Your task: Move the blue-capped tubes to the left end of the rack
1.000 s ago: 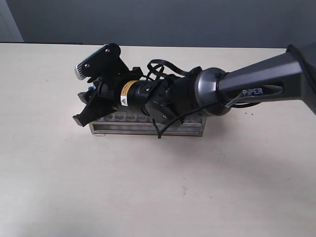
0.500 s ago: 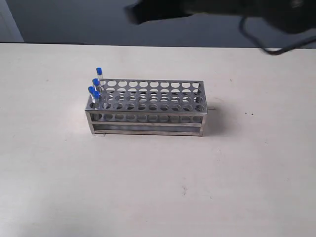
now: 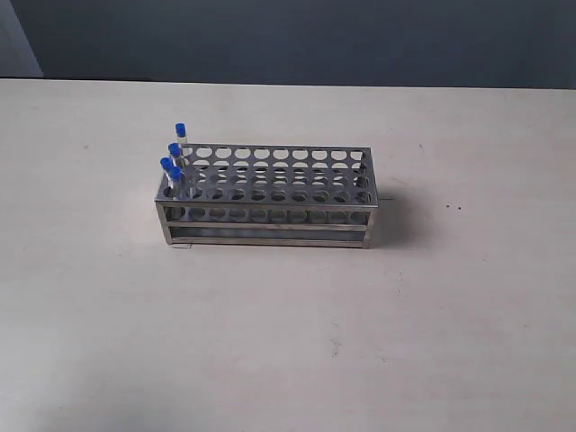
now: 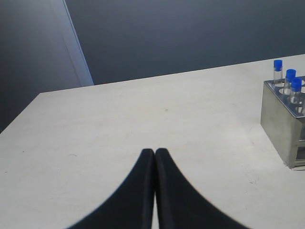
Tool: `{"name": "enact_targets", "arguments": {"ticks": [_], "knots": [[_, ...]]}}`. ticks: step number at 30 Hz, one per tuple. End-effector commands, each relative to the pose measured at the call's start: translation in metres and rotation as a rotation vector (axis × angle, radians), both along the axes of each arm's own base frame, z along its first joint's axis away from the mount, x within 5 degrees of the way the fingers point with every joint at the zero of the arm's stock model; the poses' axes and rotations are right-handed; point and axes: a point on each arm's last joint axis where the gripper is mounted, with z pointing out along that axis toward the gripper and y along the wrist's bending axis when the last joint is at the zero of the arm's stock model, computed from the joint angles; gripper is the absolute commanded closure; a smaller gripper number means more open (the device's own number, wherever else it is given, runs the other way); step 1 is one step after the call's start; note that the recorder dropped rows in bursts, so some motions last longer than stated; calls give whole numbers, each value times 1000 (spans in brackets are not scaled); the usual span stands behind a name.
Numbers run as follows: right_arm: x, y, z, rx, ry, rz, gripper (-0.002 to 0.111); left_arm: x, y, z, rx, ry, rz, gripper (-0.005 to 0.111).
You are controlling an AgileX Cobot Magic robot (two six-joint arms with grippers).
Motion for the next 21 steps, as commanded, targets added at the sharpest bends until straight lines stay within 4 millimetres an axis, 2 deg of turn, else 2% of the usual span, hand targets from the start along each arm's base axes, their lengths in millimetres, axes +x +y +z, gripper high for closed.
{"name": "enact_targets", "arguments": {"ticks": [1, 3, 4, 8, 14, 21], "knots": [[-8, -25, -15, 65, -92, -186, 109, 0, -1, 2, -6, -11, -9, 106], [-9, -35, -30, 121, -84, -313, 109, 0, -1, 2, -6, -11, -9, 106], [-10, -42, -49, 154, -51, -420, 109, 0, -1, 2, -6, -11, -9, 106], [-13, -51, -76, 180, -12, -558, 109, 0, -1, 2, -6, -11, -9, 106], [-14, -51, -102, 151, 73, -582, 109, 0, -1, 2, -6, -11, -9, 106], [-23, -52, -137, 142, 69, -583, 109, 0, -1, 2, -6, -11, -9, 106]]}}
